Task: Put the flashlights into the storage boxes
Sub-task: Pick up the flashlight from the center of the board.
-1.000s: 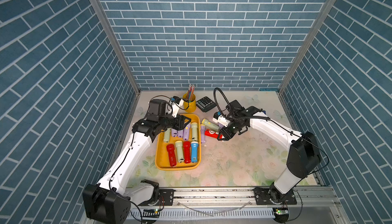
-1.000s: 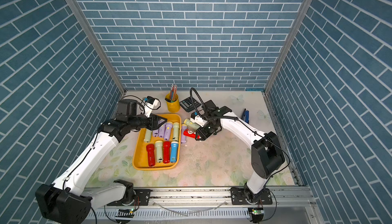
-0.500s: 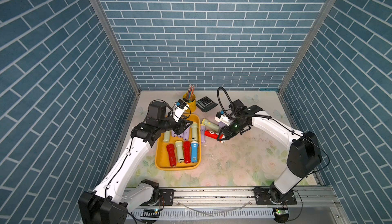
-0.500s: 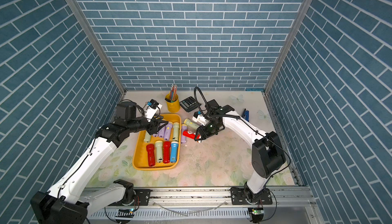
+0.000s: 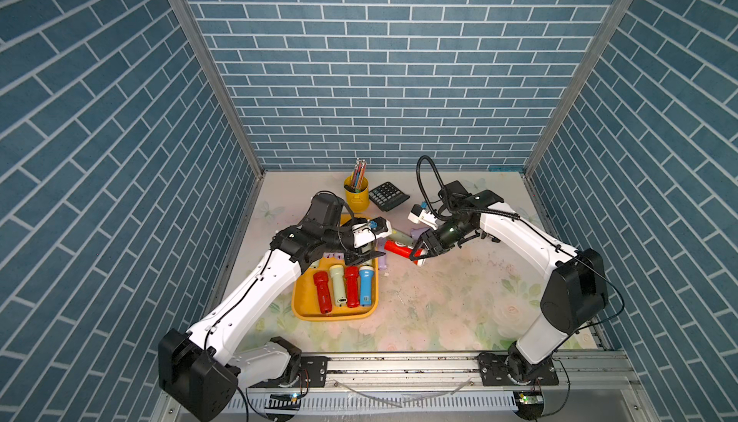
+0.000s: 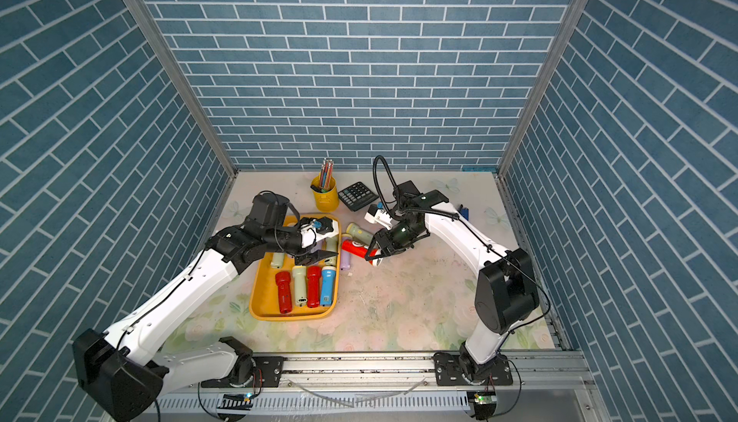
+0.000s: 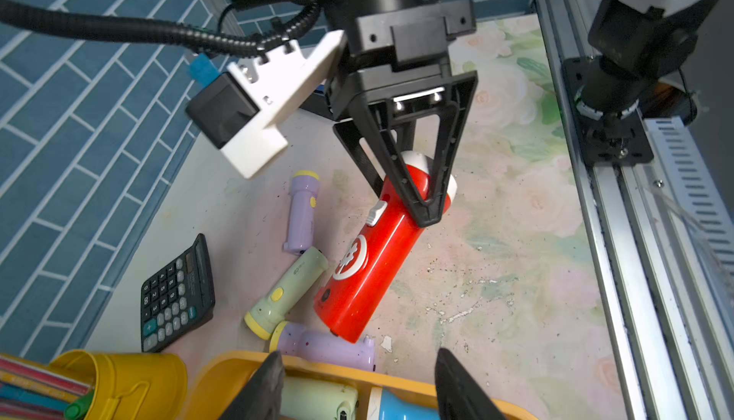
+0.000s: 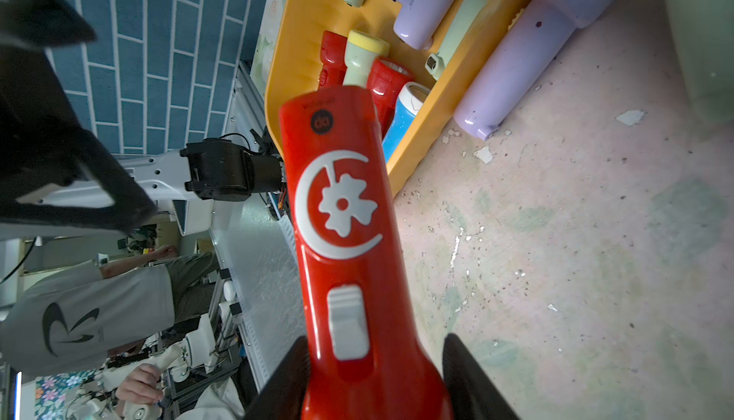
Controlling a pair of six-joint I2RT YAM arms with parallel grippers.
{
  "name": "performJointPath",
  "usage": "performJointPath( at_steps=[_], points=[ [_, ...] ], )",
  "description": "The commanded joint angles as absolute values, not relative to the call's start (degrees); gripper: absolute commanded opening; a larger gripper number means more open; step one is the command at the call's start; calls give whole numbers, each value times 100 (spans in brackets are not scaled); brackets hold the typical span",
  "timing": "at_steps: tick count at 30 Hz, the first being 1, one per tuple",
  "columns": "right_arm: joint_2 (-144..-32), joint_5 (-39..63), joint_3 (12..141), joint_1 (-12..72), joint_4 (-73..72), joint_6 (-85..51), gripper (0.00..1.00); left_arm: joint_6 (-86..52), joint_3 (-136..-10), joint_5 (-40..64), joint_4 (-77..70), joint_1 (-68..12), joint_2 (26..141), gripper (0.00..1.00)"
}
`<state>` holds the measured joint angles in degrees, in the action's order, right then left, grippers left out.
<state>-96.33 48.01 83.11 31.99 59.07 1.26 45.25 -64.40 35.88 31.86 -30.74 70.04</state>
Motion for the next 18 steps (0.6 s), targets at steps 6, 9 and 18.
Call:
performJointPath(
  at_steps=[6,9,18],
  points=[
    [-9691,5373,8701,3182,6331,354,38,5586,-7154,3181,3962,-3490,7701,65],
    [-9604,5274,8657,3182,6337,493,38,5599,-7553,3310,4475,-3511,8061,65],
    [-9378,5374,8466,3173,6194,598,38,5676,-8111,3440,5206,-3617,8666,63]
  ],
)
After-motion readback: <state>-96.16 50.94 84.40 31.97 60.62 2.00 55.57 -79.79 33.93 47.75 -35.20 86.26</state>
